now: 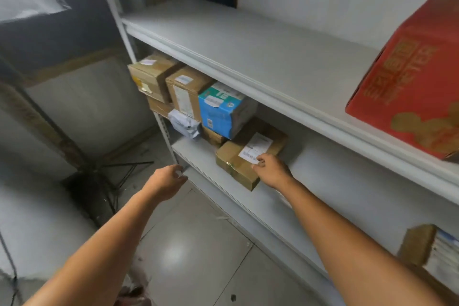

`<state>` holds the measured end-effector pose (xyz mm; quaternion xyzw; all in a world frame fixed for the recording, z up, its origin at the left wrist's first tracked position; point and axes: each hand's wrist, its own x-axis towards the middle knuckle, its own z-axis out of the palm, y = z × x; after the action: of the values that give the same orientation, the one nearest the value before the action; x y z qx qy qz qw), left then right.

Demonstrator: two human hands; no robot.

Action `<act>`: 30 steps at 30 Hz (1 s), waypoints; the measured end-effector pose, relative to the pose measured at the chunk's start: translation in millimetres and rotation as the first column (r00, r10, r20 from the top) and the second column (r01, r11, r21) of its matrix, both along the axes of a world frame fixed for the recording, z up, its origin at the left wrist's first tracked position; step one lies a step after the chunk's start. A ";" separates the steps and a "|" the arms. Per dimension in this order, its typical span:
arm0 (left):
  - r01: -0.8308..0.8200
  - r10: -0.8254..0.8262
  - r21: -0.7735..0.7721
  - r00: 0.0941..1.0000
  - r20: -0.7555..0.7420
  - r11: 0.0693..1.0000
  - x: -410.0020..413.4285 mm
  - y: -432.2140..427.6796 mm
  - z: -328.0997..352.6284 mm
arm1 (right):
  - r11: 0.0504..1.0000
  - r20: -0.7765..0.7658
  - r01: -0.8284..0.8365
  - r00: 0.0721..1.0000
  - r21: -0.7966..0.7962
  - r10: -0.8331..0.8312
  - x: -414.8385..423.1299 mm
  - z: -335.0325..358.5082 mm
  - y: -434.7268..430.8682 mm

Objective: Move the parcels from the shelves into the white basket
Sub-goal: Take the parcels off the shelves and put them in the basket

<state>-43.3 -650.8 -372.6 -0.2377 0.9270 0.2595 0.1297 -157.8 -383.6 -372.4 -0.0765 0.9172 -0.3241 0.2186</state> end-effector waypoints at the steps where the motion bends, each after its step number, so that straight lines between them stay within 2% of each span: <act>1: 0.011 -0.011 0.015 1.000 0.004 1.000 -11.1 1.9 -7.5 | 1.000 -0.006 0.028 1.000 -0.002 -0.028 -3.8 -8.0 2.1; 6: 0.102 -0.101 0.106 0.995 -0.011 0.989 -74.2 5.7 -41.1 | 0.985 -0.058 0.172 0.984 0.027 -0.170 -20.1 -47.0 3.5; 10: 0.119 -0.105 0.218 0.992 -0.075 0.969 -129.9 14.2 -66.3 | 0.934 -0.152 0.356 0.924 0.010 -0.351 -31.3 -73.7 -5.1; 14: 0.177 -0.136 0.342 0.981 -0.138 0.923 -161.7 24.9 -92.0 | 0.869 -0.062 0.480 0.870 -0.123 -0.489 -40.2 -98.4 -21.8; 19: 0.250 -0.223 0.309 0.967 -0.122 0.918 -173.0 29.3 -109.0 | 0.731 0.081 0.637 0.765 -0.245 -0.639 -42.4 -120.1 -41.0; 22: 0.244 -0.221 0.340 0.970 -0.106 0.908 -172.3 29.2 -107.2 | 0.667 0.151 0.670 0.733 -0.326 -0.663 -41.5 -126.4 -41.6; 25: 0.207 -0.185 0.438 0.978 -0.093 0.875 -158.5 37.7 -103.7 | 0.612 0.221 0.678 0.723 -0.406 -0.654 -28.7 -123.1 -31.3; 30: 0.078 -0.065 0.554 0.997 -0.042 0.829 -114.3 68.7 -100.6 | 0.646 0.181 0.616 0.772 -0.452 -0.609 21.7 -113.0 5.1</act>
<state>-157.6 -582.2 -473.2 -0.1523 0.8213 0.5149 0.1931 -136.2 -378.5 -485.4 0.1875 0.7749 -0.5988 0.0756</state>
